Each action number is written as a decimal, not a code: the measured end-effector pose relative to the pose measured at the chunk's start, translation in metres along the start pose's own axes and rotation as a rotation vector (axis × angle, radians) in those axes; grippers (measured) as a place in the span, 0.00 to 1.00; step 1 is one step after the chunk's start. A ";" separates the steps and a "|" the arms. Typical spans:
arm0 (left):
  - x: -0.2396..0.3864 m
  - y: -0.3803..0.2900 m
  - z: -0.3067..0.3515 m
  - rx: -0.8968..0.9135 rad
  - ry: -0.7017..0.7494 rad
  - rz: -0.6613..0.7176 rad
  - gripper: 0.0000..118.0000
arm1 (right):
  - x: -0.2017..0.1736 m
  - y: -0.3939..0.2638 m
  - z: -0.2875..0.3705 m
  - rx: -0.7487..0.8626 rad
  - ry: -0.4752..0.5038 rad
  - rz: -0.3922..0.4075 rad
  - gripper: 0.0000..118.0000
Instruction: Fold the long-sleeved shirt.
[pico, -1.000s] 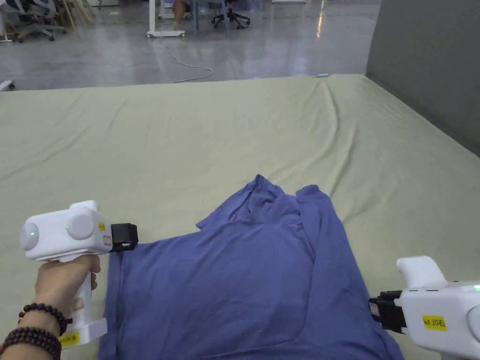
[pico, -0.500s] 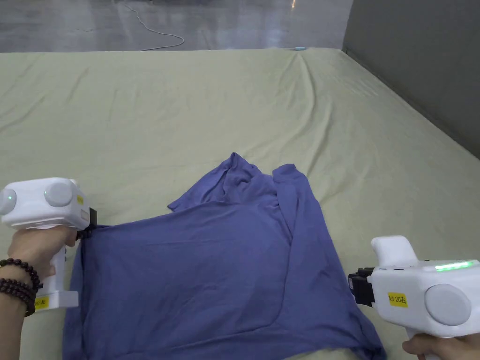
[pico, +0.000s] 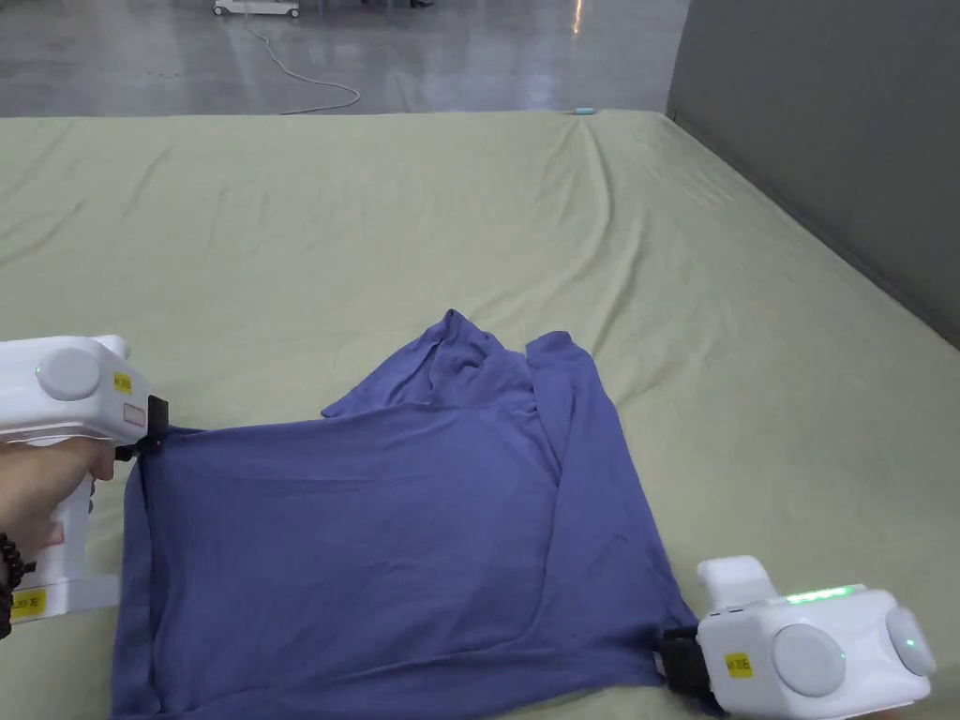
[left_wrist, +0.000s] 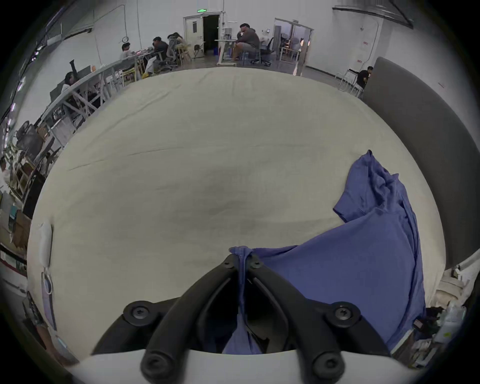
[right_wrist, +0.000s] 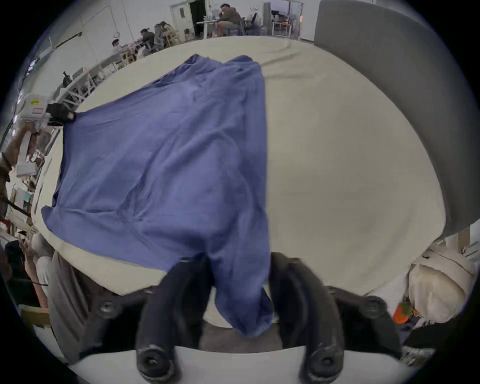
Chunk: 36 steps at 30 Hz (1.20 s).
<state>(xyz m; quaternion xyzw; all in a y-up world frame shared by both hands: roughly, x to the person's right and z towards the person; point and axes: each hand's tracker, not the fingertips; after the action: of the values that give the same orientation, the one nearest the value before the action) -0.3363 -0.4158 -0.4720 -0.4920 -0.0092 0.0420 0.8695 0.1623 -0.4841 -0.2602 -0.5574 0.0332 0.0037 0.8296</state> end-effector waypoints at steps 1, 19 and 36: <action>0.000 -0.001 0.001 0.001 -0.004 0.005 0.00 | -0.003 0.000 0.001 0.008 0.001 0.003 0.08; -0.015 0.167 0.228 0.552 -0.103 0.121 0.00 | 0.015 0.296 0.181 0.626 -0.002 0.019 0.03; 0.006 0.308 0.406 0.862 -0.073 0.211 0.00 | 0.006 0.498 0.382 0.871 -0.197 0.026 0.03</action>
<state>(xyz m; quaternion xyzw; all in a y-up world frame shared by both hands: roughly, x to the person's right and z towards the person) -0.3736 0.0896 -0.5267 -0.0811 0.0291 0.1479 0.9852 0.1665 0.0576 -0.5773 -0.1527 -0.0407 0.0528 0.9860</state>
